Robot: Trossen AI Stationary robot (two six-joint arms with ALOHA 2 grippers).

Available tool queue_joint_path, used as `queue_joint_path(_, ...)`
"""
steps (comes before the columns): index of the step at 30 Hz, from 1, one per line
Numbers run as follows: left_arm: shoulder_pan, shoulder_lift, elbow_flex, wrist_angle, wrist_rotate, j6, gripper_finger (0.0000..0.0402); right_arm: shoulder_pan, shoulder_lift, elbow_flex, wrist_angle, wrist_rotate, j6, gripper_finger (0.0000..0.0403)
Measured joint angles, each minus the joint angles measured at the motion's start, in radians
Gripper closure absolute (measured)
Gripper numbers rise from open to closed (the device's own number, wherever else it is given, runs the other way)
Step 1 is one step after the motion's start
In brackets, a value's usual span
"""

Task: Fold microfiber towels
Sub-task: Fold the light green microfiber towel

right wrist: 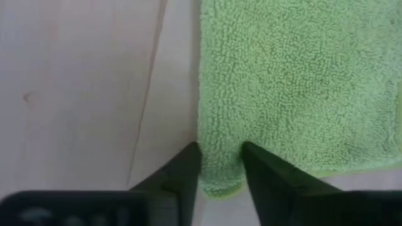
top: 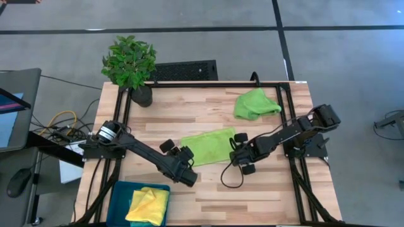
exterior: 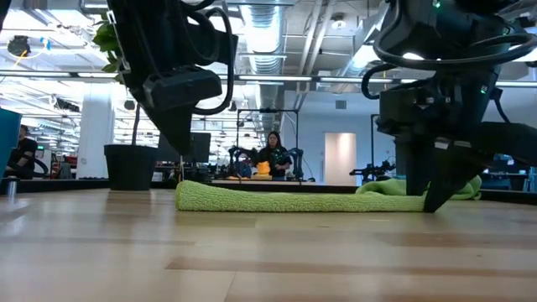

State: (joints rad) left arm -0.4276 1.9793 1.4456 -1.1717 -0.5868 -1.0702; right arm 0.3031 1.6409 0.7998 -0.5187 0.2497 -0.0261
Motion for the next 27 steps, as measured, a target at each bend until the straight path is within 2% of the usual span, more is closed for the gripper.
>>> queue_joint_path(5,-0.005,0.0,0.0,0.001,0.002,-0.011,0.0278,-0.022,0.005,0.018,-0.001,0.038,-0.001,0.0366)
queue_joint_path(7,-0.005,0.0,0.0,0.001,0.007,-0.032,0.0278,-0.031,0.005,0.045,0.004,0.071,-0.027,0.039)
queue_joint_path(12,-0.01,0.0,-0.008,0.003,0.044,-0.053,0.0278,-0.052,0.005,0.131,-0.014,0.131,-0.139,0.0381)
queue_joint_path(16,-0.024,0.0,-0.01,0.002,0.047,-0.072,0.0278,-0.075,0.004,0.187,0.007,0.148,-0.244,0.0395)
queue_joint_path(20,-0.038,0.0,-0.009,-0.021,0.049,-0.111,0.0278,-0.098,0.003,0.207,0.117,0.137,-0.336,0.0392)
queue_joint_path(27,-0.077,0.0,0.009,-0.199,0.05,-0.288,0.0278,-0.118,0.036,0.211,0.369,0.036,-0.447,0.0398)
